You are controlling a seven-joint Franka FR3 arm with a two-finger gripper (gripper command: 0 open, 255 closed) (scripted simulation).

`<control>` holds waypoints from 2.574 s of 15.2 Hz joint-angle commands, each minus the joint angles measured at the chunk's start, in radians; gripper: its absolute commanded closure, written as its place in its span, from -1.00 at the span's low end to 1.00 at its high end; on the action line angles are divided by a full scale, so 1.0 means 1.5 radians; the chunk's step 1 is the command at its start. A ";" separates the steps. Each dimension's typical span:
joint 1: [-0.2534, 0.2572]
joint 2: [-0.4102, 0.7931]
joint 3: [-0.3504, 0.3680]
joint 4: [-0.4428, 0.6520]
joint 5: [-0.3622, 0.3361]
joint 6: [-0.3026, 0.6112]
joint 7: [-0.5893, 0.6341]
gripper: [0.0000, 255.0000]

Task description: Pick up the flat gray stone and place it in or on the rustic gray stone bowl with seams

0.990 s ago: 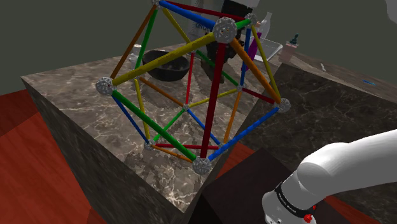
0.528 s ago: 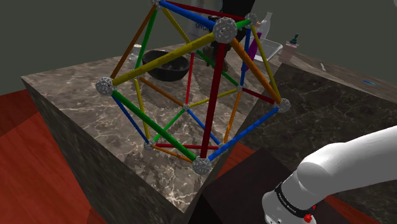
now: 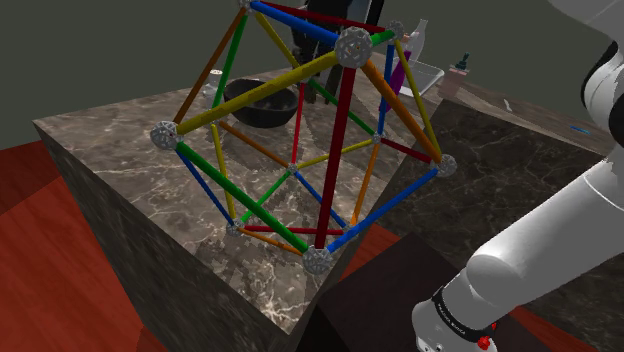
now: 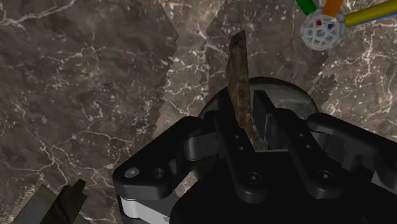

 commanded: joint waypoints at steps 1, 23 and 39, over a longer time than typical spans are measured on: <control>0.009 0.073 0.020 0.078 -0.038 -0.012 0.026 1.00; 0.061 0.255 0.043 0.161 -0.142 0.063 0.069 1.00; 0.105 0.321 0.043 0.346 -0.181 -0.062 0.081 -1.00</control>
